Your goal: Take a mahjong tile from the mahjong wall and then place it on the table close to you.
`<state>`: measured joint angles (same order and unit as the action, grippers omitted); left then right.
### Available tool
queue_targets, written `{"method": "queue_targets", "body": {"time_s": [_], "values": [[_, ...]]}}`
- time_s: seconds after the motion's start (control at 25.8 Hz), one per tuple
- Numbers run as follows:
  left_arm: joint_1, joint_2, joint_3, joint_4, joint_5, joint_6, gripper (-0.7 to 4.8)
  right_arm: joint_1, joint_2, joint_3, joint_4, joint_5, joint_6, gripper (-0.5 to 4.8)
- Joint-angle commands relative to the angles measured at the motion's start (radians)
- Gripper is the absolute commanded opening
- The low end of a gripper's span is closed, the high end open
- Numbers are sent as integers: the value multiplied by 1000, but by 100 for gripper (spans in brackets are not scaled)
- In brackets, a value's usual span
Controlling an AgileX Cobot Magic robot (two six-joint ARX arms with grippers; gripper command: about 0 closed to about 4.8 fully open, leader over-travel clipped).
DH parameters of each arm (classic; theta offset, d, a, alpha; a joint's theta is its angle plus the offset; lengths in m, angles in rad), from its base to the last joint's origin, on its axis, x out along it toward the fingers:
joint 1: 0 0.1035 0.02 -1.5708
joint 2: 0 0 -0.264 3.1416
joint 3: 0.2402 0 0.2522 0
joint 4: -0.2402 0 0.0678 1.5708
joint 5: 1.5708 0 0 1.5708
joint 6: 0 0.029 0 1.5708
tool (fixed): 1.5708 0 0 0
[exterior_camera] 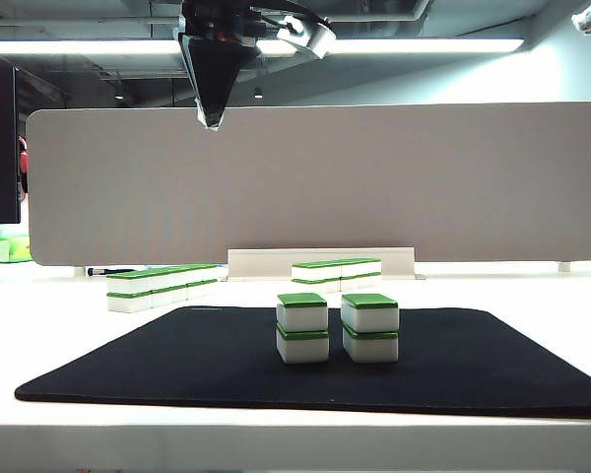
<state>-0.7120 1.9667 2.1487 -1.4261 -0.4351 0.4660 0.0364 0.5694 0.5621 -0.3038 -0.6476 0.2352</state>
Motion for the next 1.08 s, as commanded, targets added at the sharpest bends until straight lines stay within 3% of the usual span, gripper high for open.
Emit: {"method": "queue_targets", "body": {"time_s": [0.04, 0.74, 1.08], "values": [[-2, -6, 5, 14, -22, -14, 18, 1, -1, 6, 16, 0, -3, -1], [-5, -6, 5, 70, -37, -32, 21, 1, -1, 6, 16, 0, -3, -1], [16, -7, 5, 279, -35, -33, 21, 1, -1, 6, 16, 0, -3, -1]]}}
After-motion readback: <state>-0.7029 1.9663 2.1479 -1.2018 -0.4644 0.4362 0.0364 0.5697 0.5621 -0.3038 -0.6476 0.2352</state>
